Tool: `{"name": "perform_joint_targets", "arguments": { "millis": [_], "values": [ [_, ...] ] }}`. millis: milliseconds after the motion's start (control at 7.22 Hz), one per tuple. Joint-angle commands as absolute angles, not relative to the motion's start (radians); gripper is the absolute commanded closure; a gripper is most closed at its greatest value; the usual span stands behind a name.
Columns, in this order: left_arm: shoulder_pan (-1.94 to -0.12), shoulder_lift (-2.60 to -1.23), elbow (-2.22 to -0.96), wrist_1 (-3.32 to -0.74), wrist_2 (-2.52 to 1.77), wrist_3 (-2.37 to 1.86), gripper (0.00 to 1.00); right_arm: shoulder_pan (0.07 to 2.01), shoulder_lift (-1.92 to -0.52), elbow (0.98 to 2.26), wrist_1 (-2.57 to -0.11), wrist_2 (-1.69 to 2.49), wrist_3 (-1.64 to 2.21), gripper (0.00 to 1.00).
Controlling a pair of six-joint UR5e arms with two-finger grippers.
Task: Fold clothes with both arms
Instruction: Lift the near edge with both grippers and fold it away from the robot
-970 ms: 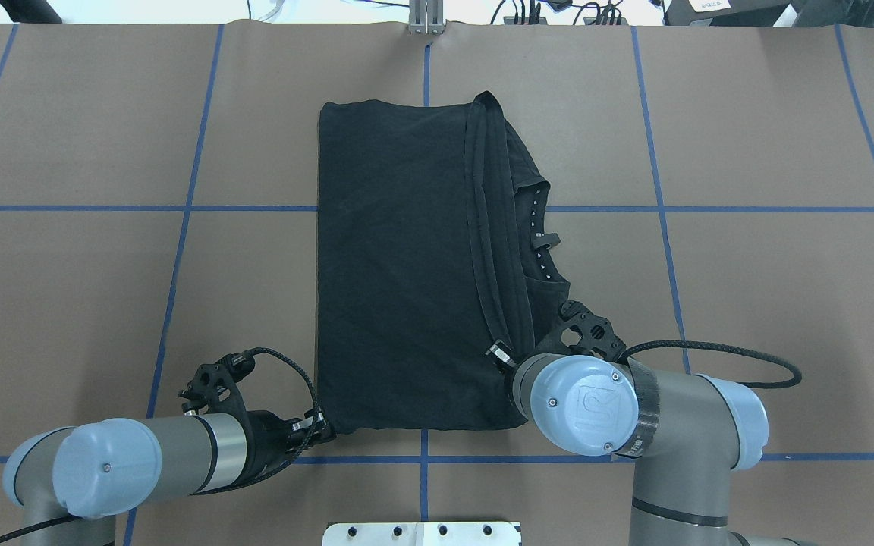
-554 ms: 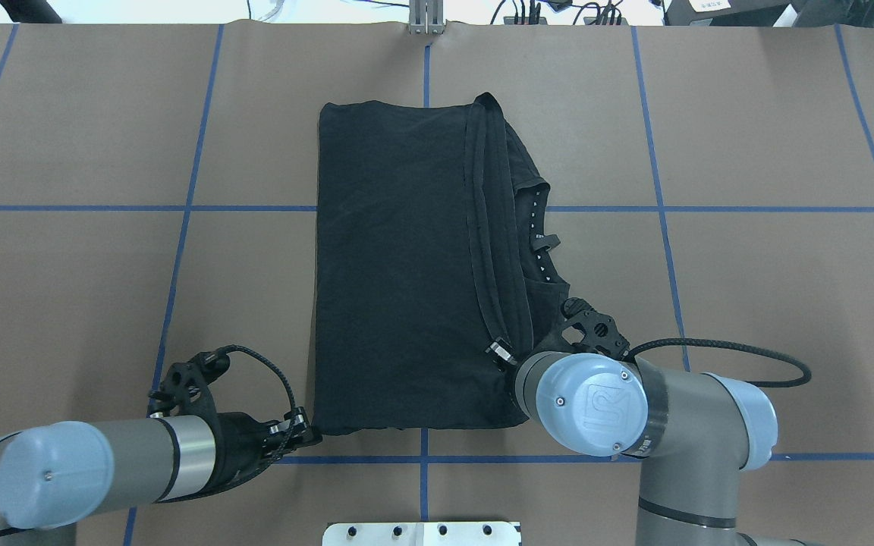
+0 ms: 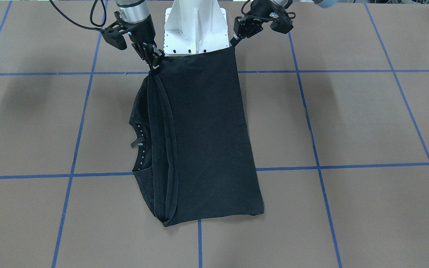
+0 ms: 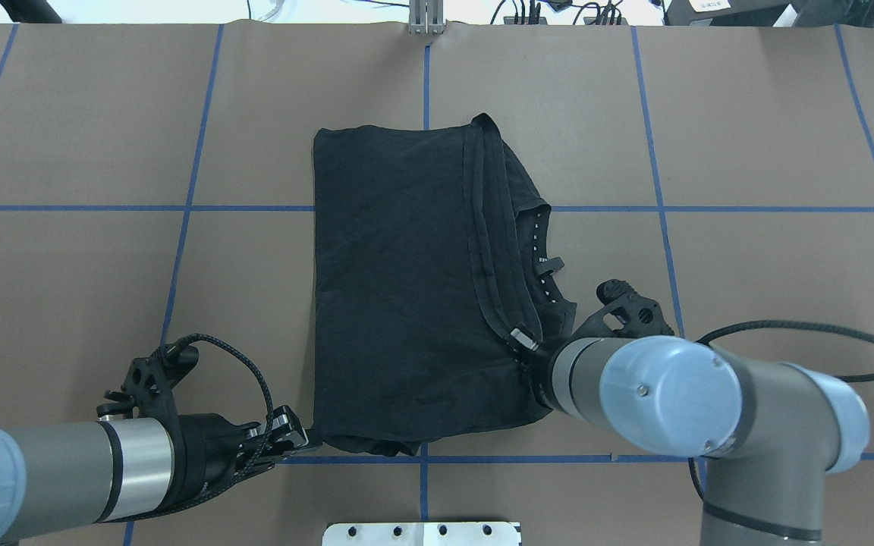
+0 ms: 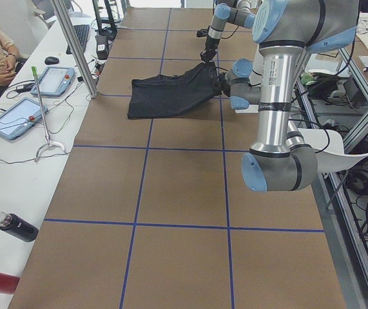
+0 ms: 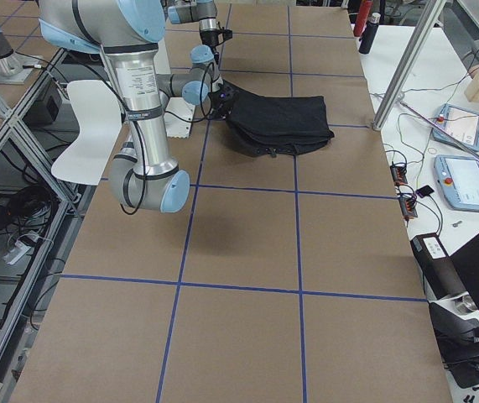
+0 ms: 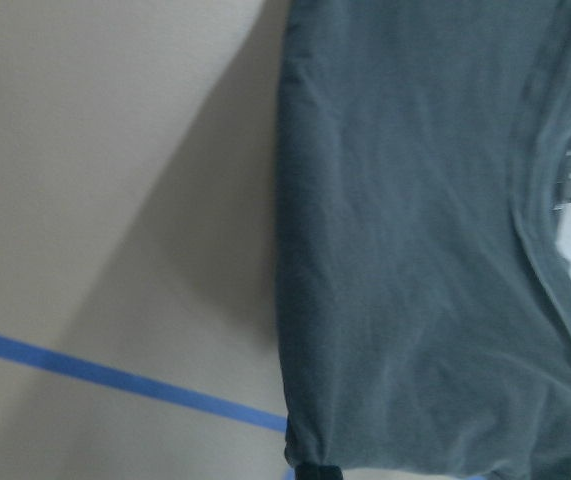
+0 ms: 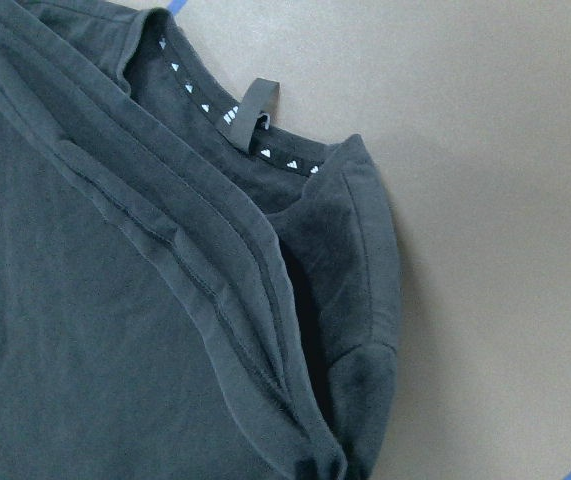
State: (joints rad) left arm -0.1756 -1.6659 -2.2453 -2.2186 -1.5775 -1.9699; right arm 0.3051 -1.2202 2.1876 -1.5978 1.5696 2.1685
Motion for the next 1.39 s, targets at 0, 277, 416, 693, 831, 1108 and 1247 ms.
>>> {"name": "perform_joint_targets", "arguments": {
  "millis": [0,277,416,693,831,1108,1247],
  "values": [
    [-0.277,-1.783,-2.286,-2.068,-1.608,-1.941,1.0,0.478,-1.198,2.194,-1.603,1.748,2.163,1.0],
    [-0.526,-1.943,-2.124,-2.019,-1.772,-1.786,1.0,0.616,-1.035,2.014,-1.598,1.824,2.145,1.0],
    [-0.598,-1.969,-2.041,-2.028,-1.798,-1.716,1.0,0.658,-1.0,1.938,-1.557,1.841,2.117,1.0],
    [-0.714,-2.035,-1.859,-2.051,-1.798,-1.604,1.0,0.721,-0.924,1.712,-1.403,1.885,2.112,1.0],
    [-0.766,-2.057,-1.765,-2.101,-1.798,-1.564,1.0,0.736,-0.846,1.548,-1.334,1.885,2.109,1.0],
    [-0.813,-2.164,-1.473,-2.28,-1.798,-1.548,1.0,0.764,-0.758,1.313,-1.185,1.885,2.06,1.0],
    [-0.828,-2.21,-1.31,-2.393,-1.79,-1.534,1.0,0.776,-0.699,1.166,-1.102,1.885,2.03,1.0]
  ]
}}
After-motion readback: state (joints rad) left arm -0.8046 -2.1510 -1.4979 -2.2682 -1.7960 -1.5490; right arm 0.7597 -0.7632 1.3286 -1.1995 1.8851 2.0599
